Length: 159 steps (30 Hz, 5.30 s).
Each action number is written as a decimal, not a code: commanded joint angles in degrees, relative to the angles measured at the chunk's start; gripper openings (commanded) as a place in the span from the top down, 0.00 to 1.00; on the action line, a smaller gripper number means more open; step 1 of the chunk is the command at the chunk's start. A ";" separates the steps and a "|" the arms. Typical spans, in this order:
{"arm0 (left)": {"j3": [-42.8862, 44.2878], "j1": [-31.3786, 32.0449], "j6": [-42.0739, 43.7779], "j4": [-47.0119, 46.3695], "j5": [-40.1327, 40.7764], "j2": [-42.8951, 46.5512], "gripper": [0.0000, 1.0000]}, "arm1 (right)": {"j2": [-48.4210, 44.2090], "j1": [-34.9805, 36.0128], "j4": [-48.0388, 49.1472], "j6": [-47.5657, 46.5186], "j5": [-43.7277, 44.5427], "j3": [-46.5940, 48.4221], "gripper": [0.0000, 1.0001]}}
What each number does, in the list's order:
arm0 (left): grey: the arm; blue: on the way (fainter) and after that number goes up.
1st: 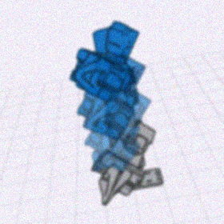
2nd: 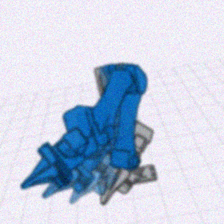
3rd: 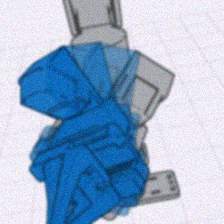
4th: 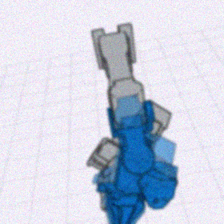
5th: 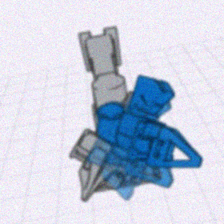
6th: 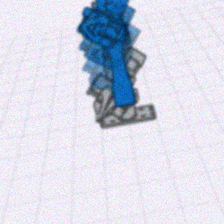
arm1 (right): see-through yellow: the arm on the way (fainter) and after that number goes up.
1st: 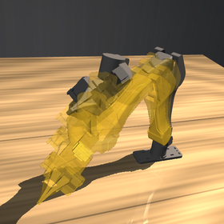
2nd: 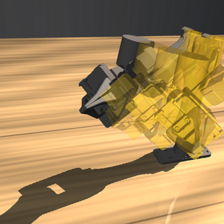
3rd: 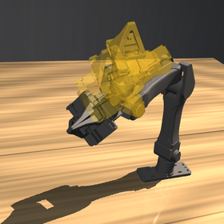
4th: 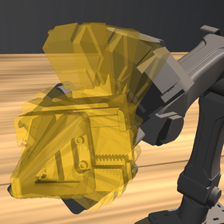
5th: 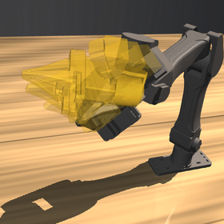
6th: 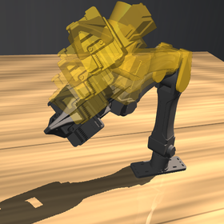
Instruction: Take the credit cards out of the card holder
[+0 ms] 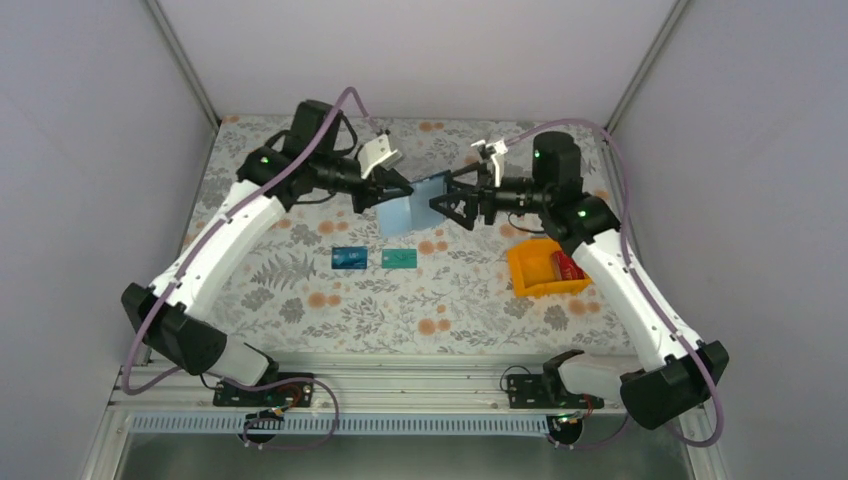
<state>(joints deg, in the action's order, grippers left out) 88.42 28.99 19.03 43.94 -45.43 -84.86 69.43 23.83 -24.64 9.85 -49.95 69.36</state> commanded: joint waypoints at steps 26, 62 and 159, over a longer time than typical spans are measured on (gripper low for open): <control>18.73 -3.24 17.06 17.26 -4.14 4.22 0.98 | -2.80 -0.10 -1.12 -8.82 -5.73 6.07 0.37; 18.42 -3.50 18.54 18.77 -8.94 4.84 0.98 | 4.91 9.22 3.59 -10.50 -4.49 9.80 0.69; 4.32 -8.26 2.79 8.01 -14.77 5.62 0.66 | 17.05 15.64 -12.98 4.86 33.90 22.12 0.96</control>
<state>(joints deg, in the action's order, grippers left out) 95.42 20.75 24.99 54.54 -51.77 -78.74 90.37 39.13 -47.00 15.03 -2.02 91.00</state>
